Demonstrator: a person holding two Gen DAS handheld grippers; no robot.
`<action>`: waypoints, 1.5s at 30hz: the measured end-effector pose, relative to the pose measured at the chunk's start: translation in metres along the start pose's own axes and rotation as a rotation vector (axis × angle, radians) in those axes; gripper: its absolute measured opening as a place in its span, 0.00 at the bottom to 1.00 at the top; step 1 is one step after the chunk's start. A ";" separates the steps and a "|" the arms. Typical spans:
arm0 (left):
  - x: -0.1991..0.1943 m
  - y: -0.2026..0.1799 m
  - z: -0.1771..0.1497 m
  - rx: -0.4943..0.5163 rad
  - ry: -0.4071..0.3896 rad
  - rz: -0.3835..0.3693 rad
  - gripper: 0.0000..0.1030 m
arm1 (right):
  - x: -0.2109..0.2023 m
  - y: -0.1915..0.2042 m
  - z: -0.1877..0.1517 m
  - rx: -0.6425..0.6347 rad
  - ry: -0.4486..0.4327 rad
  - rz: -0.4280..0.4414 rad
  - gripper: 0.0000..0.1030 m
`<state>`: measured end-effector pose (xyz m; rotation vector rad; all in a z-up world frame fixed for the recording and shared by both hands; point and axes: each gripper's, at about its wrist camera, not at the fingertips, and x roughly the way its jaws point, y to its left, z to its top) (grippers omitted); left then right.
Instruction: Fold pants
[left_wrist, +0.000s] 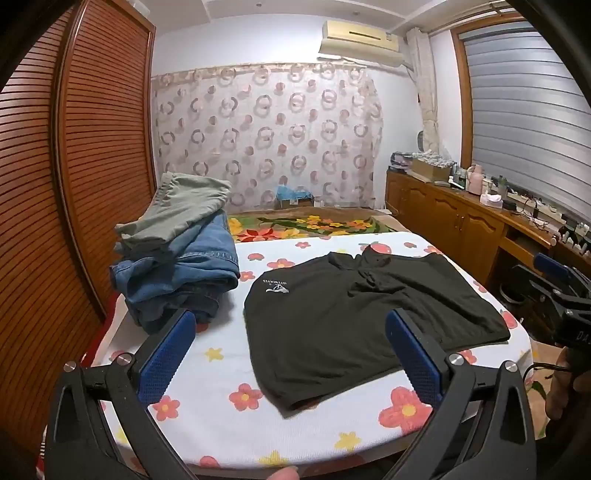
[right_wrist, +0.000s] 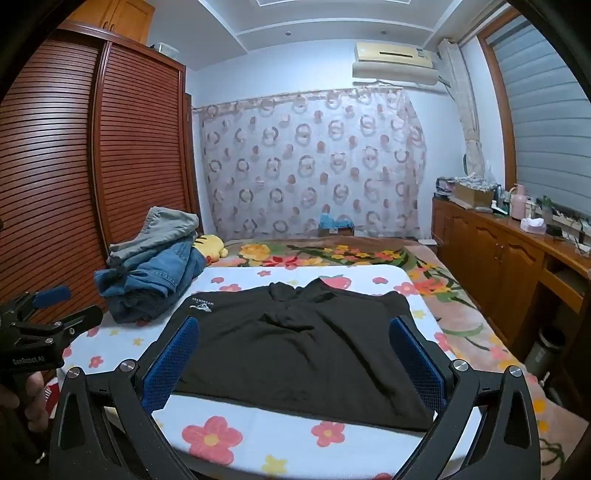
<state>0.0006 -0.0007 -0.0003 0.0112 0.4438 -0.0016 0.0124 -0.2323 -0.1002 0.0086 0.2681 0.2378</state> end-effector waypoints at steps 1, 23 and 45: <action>0.000 0.000 0.000 0.003 0.001 0.001 1.00 | 0.000 0.000 0.000 -0.001 0.001 0.001 0.99; 0.002 0.002 -0.002 -0.006 0.012 -0.001 1.00 | 0.003 0.000 0.000 -0.003 0.005 -0.005 0.99; 0.003 0.002 -0.002 -0.007 0.010 0.001 1.00 | 0.000 0.002 -0.002 -0.007 0.002 -0.006 0.99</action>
